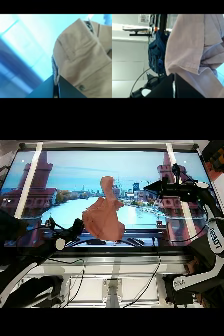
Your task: Fold the clothes and pants, and hang the long-sleeved shirts on hangers.
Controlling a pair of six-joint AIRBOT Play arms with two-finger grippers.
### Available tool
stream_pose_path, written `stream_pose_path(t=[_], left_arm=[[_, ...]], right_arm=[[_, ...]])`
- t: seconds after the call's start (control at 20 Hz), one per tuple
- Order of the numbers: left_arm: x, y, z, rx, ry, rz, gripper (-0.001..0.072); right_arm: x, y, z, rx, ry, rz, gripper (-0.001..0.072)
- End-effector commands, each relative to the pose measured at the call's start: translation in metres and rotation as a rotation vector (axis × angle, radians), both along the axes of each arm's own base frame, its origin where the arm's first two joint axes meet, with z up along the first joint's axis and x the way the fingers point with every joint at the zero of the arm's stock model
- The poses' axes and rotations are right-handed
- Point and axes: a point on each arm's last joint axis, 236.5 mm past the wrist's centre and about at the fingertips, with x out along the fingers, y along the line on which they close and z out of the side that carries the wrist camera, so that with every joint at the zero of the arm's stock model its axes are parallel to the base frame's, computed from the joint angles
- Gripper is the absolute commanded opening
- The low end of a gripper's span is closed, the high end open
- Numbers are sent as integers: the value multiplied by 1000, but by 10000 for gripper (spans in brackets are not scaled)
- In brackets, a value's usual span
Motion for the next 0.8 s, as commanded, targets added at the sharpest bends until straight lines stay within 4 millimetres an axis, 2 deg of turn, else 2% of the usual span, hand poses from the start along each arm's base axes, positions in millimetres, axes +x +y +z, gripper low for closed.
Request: stream_pose_path(t=[0.0,0.1,0.2,0.3,0.35,0.5,0.55,0.6,0.65,0.75], left_arm=[[19,-2,22,-15,-77,17,18],[28,-2,34,-16,-126,25,18],[31,-1,37,-18,-138,29,18],[30,-2,37,-18,-137,28,18],[30,-2,37,-18,-137,28,18],[31,-1,38,-19,-140,29,18],[31,-1,38,-19,-140,29,18],[30,-3,38,-19,-142,25,18],[31,-5,40,-20,-149,22,18],[32,-12,47,-26,-184,13,18]], right_arm=[[-6,0,-10,-27,14,9,9],[-11,-1,-24,-33,39,-23,7],[-27,1,-49,-32,113,-48,7],[-54,5,-80,-37,200,-75,7],[-74,10,-96,-28,261,-85,8],[-126,32,-122,66,425,-146,15],[-138,37,-130,89,475,-174,81],[-150,44,-138,91,519,-172,236],[-160,49,-147,73,550,-167,315],[-173,65,-160,29,611,-153,312]])
